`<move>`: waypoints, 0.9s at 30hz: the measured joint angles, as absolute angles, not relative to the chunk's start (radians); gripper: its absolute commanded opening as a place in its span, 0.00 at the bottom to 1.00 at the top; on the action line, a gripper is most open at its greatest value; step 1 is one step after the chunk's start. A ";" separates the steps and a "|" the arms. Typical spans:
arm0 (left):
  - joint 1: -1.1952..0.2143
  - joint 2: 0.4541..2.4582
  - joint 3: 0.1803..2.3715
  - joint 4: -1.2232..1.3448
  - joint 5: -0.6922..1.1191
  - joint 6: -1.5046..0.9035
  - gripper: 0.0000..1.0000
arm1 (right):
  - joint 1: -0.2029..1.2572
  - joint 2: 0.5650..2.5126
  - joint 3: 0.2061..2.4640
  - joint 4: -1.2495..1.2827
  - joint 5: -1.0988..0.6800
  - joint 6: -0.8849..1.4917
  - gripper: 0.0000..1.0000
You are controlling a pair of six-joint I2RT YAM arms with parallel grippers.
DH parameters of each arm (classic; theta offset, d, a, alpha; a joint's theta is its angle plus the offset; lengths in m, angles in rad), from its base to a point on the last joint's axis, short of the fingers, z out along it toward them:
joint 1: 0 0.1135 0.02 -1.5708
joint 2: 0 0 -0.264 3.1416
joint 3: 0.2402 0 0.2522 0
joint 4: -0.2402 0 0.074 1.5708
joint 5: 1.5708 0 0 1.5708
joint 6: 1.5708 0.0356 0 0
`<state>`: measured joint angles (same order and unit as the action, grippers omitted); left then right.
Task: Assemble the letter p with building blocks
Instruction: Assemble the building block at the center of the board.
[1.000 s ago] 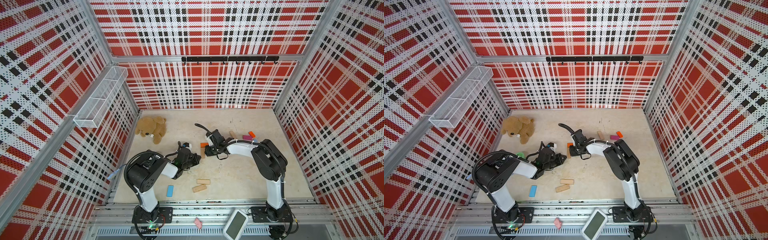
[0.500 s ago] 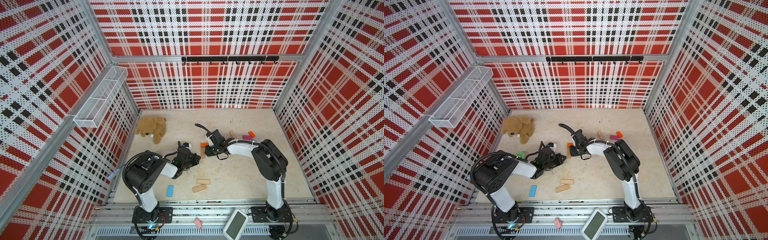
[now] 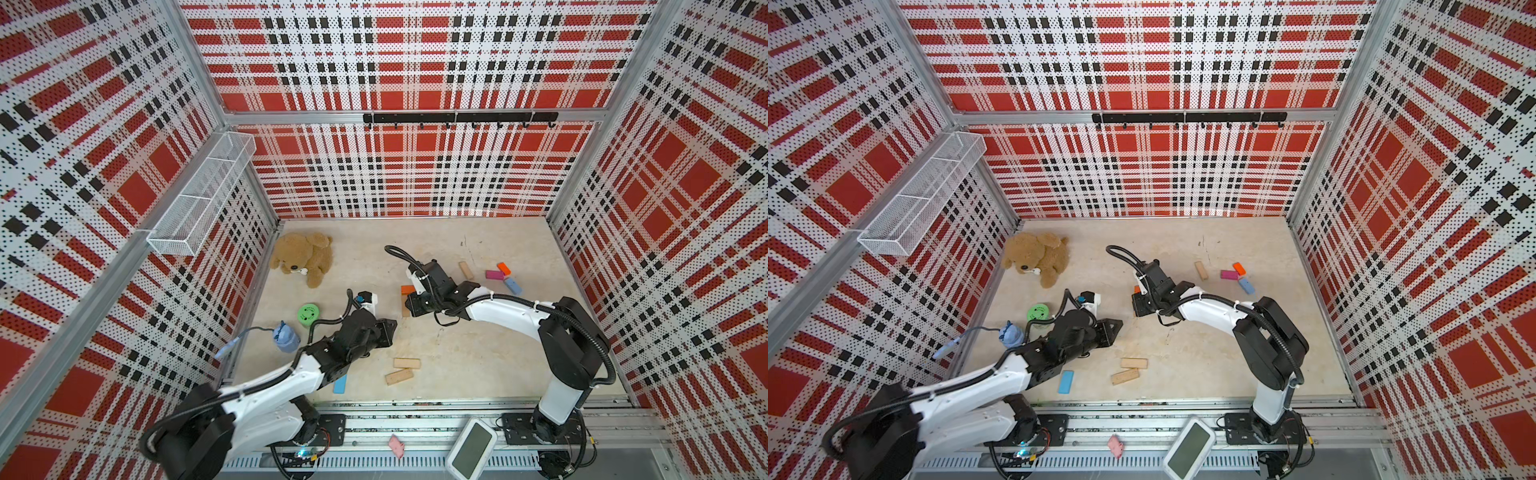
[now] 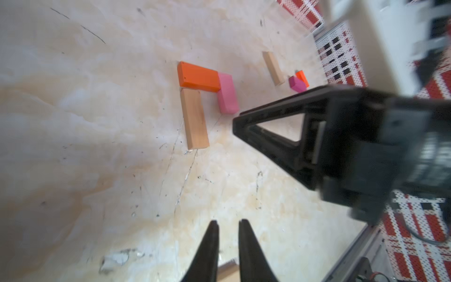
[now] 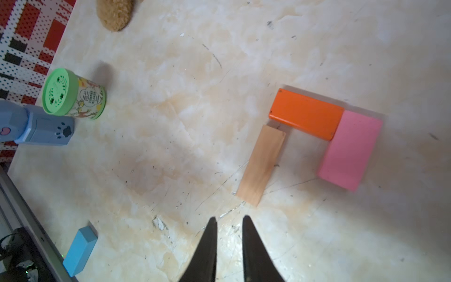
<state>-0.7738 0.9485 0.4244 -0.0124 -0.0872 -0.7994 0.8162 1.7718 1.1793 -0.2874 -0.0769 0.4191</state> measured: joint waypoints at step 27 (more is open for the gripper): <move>-0.654 0.693 0.637 -0.659 -0.227 -0.799 0.99 | 0.878 1.934 1.242 -0.385 0.014 0.460 0.18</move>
